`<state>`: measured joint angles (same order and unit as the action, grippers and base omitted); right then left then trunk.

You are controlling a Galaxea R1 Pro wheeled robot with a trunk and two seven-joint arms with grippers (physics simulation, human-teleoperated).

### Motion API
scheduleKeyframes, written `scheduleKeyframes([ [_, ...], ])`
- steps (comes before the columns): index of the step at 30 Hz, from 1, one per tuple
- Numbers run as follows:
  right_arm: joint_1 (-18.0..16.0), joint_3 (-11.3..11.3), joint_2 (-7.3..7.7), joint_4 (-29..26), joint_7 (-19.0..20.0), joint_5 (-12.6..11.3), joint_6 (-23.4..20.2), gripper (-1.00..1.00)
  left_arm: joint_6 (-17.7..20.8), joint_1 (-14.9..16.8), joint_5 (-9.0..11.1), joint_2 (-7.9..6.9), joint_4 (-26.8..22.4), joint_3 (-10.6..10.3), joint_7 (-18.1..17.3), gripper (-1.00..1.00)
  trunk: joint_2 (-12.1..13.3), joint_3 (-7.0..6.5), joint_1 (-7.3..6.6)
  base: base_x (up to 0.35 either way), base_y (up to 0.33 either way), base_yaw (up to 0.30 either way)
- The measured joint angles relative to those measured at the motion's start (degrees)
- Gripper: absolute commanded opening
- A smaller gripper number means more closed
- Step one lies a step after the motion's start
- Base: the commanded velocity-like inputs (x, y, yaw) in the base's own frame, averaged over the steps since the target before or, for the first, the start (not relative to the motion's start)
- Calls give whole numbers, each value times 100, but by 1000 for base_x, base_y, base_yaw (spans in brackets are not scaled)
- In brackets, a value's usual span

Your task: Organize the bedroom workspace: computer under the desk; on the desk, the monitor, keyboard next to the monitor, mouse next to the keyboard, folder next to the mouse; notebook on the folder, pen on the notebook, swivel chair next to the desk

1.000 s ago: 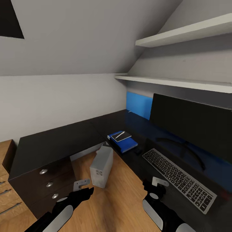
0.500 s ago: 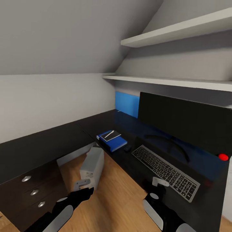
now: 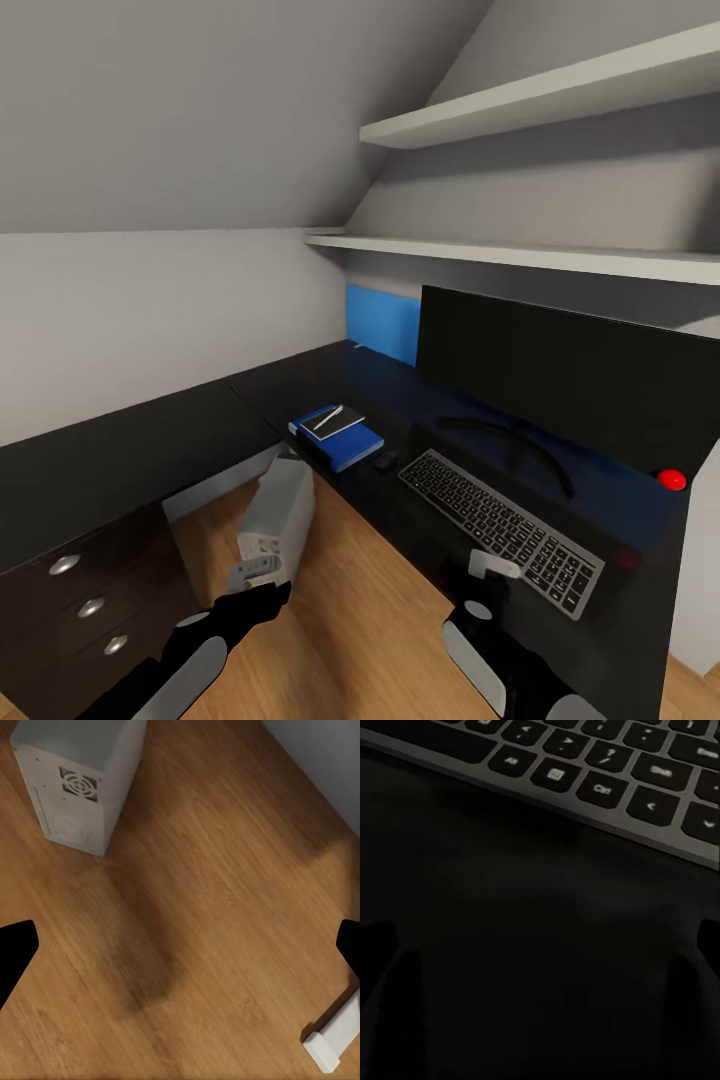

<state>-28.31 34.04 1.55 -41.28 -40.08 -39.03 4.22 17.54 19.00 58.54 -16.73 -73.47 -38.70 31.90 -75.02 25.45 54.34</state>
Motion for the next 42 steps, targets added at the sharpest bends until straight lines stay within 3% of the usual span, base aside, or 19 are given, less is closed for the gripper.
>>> scheduleKeyframes([
  [6,5,-9,5,31,87,-23,-1,100,8,0,7,-14,3,-8,0,100,0,0,0,0,0,0],
  [19,-2,0,36,-108,58,-427,0,100,9,-1,11,-18,15,-31,0,100,-2,-1,-1,45,0,0],
  [42,2,-1,46,-145,66,-485,0,100,8,-1,8,-18,34,-35,-1,100,-1,-1,-2,88,-12,0],
])
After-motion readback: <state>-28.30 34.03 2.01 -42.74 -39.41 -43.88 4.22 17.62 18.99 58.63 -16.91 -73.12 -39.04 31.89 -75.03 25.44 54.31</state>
